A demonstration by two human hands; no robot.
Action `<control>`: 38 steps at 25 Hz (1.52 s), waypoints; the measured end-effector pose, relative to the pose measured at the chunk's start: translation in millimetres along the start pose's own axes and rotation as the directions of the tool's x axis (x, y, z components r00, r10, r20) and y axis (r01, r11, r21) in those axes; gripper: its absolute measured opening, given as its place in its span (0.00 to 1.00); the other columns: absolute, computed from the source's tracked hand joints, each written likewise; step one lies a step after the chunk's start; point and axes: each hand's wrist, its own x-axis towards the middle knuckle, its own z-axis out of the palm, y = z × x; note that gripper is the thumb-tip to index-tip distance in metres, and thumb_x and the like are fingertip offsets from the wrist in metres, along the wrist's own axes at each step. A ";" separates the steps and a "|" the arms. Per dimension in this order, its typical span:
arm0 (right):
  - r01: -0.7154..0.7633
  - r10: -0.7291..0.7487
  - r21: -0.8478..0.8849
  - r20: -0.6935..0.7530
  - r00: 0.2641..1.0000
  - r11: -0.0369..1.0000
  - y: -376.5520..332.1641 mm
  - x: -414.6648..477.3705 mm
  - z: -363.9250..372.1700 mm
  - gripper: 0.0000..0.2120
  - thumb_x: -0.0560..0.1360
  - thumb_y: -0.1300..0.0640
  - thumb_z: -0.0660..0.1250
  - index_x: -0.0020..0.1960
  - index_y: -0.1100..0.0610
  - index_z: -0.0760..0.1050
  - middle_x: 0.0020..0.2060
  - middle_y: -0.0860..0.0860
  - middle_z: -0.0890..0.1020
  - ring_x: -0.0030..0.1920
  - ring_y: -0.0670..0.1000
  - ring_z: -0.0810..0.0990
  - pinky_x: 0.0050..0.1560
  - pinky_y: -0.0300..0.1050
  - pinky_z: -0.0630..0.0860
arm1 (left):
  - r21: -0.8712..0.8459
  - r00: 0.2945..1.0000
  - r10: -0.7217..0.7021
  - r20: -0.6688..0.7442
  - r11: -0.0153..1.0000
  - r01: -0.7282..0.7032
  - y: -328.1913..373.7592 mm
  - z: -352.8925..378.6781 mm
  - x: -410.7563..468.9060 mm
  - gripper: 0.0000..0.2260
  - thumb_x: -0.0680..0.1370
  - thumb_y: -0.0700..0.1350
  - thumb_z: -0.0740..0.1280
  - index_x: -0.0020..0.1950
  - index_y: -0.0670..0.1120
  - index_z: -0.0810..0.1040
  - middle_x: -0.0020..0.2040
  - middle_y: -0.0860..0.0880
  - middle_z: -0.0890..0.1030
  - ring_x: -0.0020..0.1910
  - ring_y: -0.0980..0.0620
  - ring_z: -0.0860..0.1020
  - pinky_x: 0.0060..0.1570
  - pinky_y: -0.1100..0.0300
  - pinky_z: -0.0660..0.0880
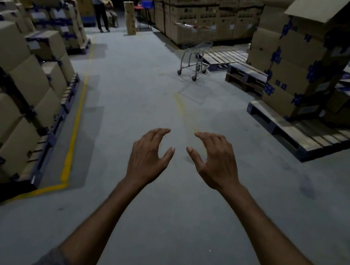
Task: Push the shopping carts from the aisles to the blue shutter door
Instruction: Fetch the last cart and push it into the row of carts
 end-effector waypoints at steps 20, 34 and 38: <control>-0.062 0.063 -0.064 0.017 0.998 0.996 184.0 291.2 156.1 0.23 0.81 0.38 0.62 0.69 0.51 0.75 0.63 0.50 0.80 0.65 0.52 0.74 0.59 0.51 0.71 | -0.045 0.999 0.012 0.037 0.999 -0.011 -102.3 188.3 336.5 0.25 0.80 0.56 0.68 0.76 0.53 0.69 0.73 0.53 0.73 0.72 0.53 0.70 0.66 0.50 0.67; -0.043 0.047 -0.082 0.046 0.998 0.996 280.2 507.5 296.6 0.22 0.81 0.39 0.63 0.69 0.50 0.74 0.63 0.49 0.79 0.65 0.51 0.73 0.61 0.51 0.72 | -0.030 0.999 0.043 0.003 0.999 -0.043 -199.5 276.9 566.5 0.30 0.79 0.59 0.67 0.79 0.57 0.61 0.76 0.53 0.68 0.74 0.52 0.68 0.65 0.49 0.68; -0.148 0.142 0.083 0.078 0.987 0.985 329.6 587.3 351.9 0.21 0.81 0.37 0.63 0.67 0.48 0.75 0.64 0.47 0.80 0.65 0.49 0.74 0.64 0.51 0.73 | 0.060 0.992 0.126 0.001 0.990 -0.126 -235.9 315.2 649.1 0.29 0.79 0.59 0.66 0.78 0.55 0.65 0.74 0.53 0.70 0.72 0.51 0.69 0.64 0.51 0.68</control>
